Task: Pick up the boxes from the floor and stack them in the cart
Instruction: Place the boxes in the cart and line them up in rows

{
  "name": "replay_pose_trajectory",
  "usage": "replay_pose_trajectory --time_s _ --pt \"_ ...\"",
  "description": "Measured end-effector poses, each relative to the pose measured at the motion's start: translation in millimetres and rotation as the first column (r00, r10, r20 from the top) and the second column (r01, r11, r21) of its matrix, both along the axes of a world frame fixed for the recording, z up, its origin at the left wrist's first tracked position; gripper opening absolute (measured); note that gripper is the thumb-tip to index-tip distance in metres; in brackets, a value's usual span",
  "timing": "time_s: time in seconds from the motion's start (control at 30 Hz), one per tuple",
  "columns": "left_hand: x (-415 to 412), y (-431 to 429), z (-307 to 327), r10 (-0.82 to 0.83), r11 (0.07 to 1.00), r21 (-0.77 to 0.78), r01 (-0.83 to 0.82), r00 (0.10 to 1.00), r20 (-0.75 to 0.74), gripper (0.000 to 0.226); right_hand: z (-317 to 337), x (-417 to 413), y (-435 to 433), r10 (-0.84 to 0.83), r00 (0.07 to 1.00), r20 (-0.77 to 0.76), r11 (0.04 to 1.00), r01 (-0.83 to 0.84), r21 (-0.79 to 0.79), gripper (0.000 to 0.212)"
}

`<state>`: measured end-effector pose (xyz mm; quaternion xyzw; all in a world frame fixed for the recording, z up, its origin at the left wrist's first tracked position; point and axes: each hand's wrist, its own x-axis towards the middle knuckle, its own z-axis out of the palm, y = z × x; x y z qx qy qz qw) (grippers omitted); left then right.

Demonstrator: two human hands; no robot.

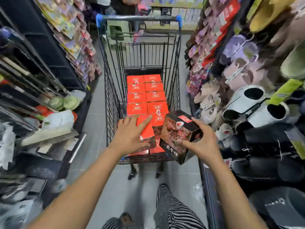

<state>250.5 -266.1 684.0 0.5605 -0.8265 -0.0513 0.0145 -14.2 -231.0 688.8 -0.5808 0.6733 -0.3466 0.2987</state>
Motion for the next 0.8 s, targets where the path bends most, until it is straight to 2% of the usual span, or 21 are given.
replay_pose_trajectory --time_s 0.1,0.23,0.4,0.53,0.63,0.8 --pt "-3 -21 -22 -0.088 0.995 0.051 0.085 0.994 0.058 0.102 -10 -11 -34 0.087 0.995 -0.056 0.996 -0.084 0.042 0.085" --pt "-2 -31 -54 -0.114 0.989 0.102 0.106 0.991 0.069 0.089 -28 -17 -65 0.205 0.975 -0.088 0.973 -0.193 0.127 0.085" --pt "9 -40 -95 -0.133 0.983 0.138 0.122 0.988 0.074 0.097 -42 -16 -75 0.262 0.963 -0.065 0.955 -0.249 0.16 0.087" --pt "11 -51 -116 -0.13 0.97 0.215 0.11 0.988 0.083 0.102 -45 -12 -76 0.336 0.933 -0.126 0.93 -0.308 0.203 0.088" --pt "12 -48 -139 -0.139 0.95 0.299 0.094 0.981 0.133 0.102 -47 -6 -74 0.36 0.922 -0.139 0.913 -0.319 0.254 0.088" --pt "10 -48 -140 -0.129 0.904 0.422 0.067 0.984 0.121 0.086 -55 0 -67 0.339 0.933 -0.121 0.926 -0.309 0.216 0.086"
